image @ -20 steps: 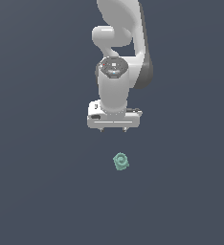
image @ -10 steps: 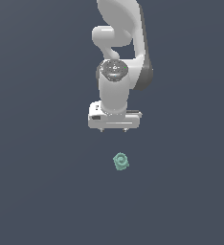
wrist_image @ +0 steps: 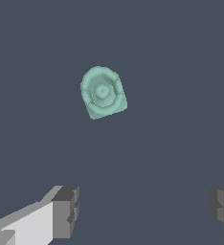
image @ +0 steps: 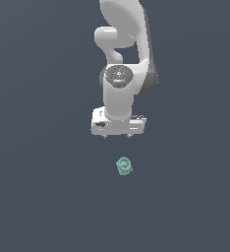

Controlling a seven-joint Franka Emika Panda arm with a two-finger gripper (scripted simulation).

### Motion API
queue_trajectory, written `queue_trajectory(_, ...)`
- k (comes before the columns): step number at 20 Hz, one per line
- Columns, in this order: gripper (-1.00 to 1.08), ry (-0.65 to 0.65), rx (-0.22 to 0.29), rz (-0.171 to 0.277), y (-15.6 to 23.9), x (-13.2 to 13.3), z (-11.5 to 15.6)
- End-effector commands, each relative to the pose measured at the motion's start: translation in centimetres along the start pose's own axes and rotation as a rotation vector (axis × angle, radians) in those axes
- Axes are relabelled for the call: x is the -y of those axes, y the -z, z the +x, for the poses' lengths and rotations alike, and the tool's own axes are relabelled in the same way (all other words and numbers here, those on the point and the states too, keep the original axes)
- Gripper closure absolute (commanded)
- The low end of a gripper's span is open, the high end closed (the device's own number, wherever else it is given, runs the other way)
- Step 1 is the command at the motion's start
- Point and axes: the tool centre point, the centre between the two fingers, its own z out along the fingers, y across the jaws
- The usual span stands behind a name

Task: Pick up the object and move it to a goal position.

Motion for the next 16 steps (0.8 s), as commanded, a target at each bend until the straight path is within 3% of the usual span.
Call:
queue_trajectory(1,-0.92,0.024,-0.003,-0.002,-0.4,0.2,0.7)
queue_trajectory(16,-0.92,0.263,-0.041,-0.007,-5.0,2.8,7.4)
